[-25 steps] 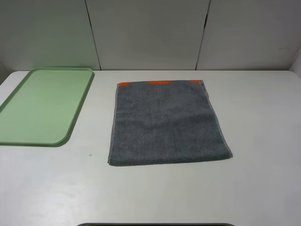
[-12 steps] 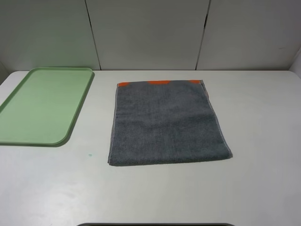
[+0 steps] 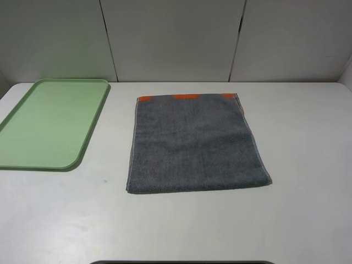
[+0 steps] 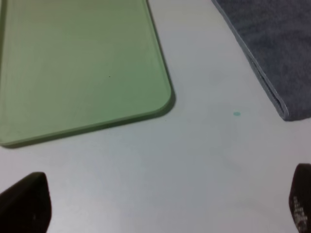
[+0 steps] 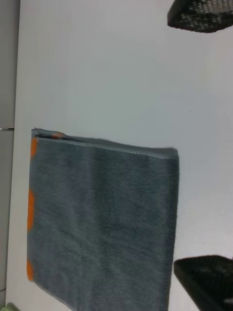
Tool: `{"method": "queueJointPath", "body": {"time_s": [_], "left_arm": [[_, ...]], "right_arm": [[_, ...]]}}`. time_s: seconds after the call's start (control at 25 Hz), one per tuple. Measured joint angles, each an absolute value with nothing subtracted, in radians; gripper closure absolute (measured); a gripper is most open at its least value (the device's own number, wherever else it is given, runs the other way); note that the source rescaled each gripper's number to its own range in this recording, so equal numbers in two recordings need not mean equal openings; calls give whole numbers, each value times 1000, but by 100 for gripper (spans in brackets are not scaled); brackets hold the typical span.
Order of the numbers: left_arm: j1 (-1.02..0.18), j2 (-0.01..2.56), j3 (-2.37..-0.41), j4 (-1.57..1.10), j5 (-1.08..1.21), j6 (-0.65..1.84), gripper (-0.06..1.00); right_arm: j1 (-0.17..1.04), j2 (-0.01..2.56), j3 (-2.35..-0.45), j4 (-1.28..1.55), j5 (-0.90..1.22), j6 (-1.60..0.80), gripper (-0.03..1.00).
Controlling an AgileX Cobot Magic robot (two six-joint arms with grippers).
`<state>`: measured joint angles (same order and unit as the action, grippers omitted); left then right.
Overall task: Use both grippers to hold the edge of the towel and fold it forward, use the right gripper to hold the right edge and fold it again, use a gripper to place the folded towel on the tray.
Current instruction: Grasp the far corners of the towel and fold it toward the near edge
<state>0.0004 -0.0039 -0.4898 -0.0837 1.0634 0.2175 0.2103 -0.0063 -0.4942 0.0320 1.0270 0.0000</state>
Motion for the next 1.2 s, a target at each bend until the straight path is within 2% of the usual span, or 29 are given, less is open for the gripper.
{"method": "queueJointPath", "body": {"time_s": [0.92,1.2], "left_arm": [[0,1,-491,-84,1068,218,-4],[-7,151,-554,-83,1078,218,-4]], "right_arm": [[210,-6,-494,91,1026,21,-3],[210,-6,-509,118,1011,21,-3]]}}
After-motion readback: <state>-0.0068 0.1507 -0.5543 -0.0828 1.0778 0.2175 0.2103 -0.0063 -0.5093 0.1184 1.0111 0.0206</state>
